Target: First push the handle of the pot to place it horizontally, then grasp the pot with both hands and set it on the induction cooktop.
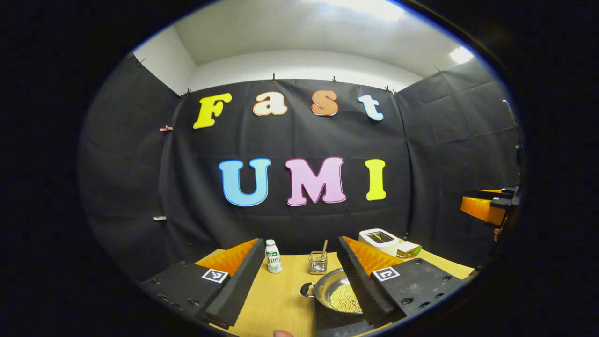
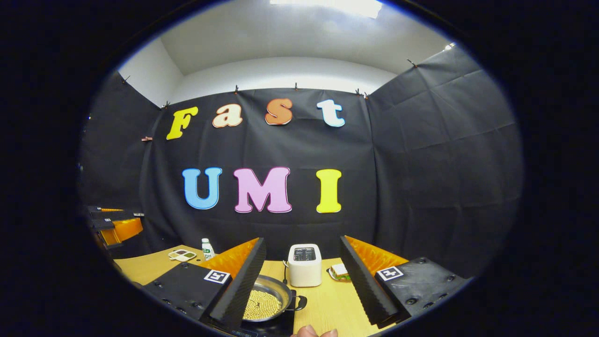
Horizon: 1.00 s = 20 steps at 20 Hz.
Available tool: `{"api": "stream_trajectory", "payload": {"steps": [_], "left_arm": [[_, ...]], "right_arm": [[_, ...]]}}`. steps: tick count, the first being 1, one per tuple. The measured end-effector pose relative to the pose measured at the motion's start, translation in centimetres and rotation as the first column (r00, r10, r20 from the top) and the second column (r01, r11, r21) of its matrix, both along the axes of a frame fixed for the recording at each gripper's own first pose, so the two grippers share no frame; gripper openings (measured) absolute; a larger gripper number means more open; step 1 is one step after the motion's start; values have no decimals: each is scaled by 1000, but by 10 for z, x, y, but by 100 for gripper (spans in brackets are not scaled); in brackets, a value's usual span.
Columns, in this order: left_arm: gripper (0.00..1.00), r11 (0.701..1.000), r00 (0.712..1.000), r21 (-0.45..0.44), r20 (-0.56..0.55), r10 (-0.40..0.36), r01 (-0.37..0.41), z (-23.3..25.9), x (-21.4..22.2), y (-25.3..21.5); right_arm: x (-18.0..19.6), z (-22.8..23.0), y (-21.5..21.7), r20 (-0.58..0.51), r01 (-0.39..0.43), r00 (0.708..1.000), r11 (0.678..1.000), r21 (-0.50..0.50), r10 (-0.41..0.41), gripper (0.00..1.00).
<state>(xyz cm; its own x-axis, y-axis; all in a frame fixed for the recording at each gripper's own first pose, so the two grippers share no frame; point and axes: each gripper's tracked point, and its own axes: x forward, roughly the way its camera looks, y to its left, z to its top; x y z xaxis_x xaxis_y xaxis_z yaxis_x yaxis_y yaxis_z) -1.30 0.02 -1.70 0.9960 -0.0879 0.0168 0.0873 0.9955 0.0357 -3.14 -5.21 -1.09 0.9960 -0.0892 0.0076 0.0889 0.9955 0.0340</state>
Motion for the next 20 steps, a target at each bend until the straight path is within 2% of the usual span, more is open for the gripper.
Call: {"api": "stream_trajectory", "payload": {"steps": [6,9,15,20], "left_arm": [[96,1000,1000,-20,-13,-10,10,-15,-27,-5],[96,999,999,-37,-28,-25,23,-21,-32,-9],[96,1000,999,8,-37,-15,15,-28,-32,-11],[96,1000,999,1,-43,-16,16,-32,-31,-12]], "right_arm": [[-24,-1,12,32,-36,999,999,34,35,98],[-26,-2,12,29,-39,999,998,39,38,98],[-27,-12,8,20,-36,999,998,60,34,98],[-26,-12,7,24,-31,999,998,50,30,98]]}}
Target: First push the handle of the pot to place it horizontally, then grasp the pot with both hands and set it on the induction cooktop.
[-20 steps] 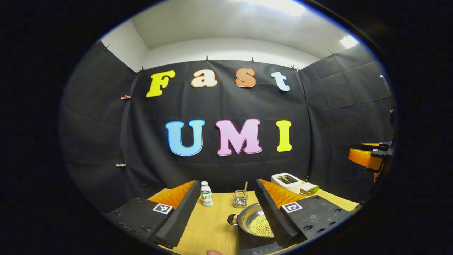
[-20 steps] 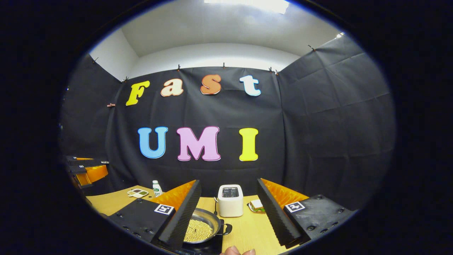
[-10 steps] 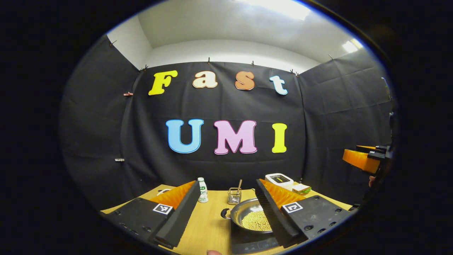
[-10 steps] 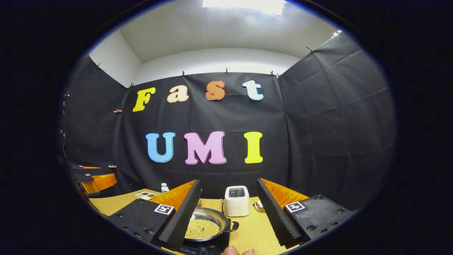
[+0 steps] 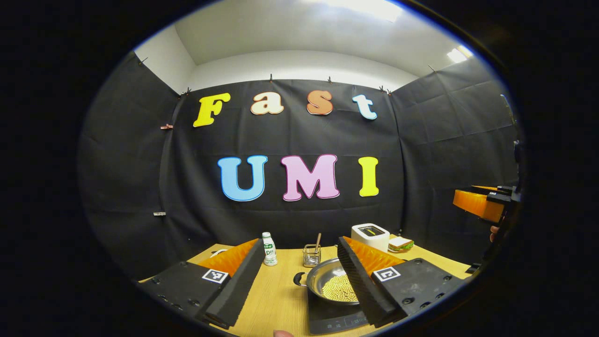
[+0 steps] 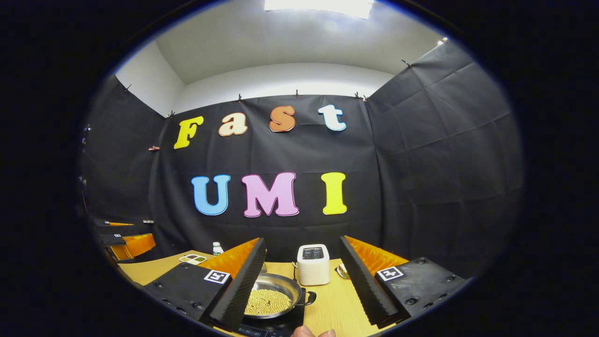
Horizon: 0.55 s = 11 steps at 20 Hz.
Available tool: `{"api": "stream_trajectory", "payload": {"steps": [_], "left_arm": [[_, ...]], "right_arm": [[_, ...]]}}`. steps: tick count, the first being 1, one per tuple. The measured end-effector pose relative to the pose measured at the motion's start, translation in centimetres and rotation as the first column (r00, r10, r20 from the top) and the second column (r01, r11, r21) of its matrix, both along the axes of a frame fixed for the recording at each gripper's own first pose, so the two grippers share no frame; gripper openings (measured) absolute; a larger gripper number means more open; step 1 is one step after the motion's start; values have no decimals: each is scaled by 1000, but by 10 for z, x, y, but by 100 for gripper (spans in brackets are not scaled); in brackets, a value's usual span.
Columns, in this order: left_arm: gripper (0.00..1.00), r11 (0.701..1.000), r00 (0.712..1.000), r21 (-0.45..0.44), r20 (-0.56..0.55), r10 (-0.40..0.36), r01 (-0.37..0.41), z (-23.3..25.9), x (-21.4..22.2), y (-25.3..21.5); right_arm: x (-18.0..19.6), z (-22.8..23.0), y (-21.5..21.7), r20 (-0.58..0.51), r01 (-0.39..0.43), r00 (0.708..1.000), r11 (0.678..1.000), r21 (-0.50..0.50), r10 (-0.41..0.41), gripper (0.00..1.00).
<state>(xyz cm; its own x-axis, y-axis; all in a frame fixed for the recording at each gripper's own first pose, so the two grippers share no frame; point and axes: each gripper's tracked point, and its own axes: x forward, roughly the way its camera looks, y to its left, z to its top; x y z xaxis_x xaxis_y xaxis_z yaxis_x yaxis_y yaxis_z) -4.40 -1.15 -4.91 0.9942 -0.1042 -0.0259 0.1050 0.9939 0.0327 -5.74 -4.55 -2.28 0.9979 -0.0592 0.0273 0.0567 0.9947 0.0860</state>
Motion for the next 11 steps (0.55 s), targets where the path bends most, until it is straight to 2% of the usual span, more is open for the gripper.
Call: {"api": "stream_trajectory", "payload": {"steps": [1,11], "left_arm": [[99,1000,1000,0,1,2,-2,1,-1,0],[97,1000,1000,-7,-4,4,-4,-6,1,0]], "right_arm": [[1,-1,0,-4,-1,1000,1000,-3,1,98],[3,-11,10,-25,-19,1000,1000,-12,18,98]]}}
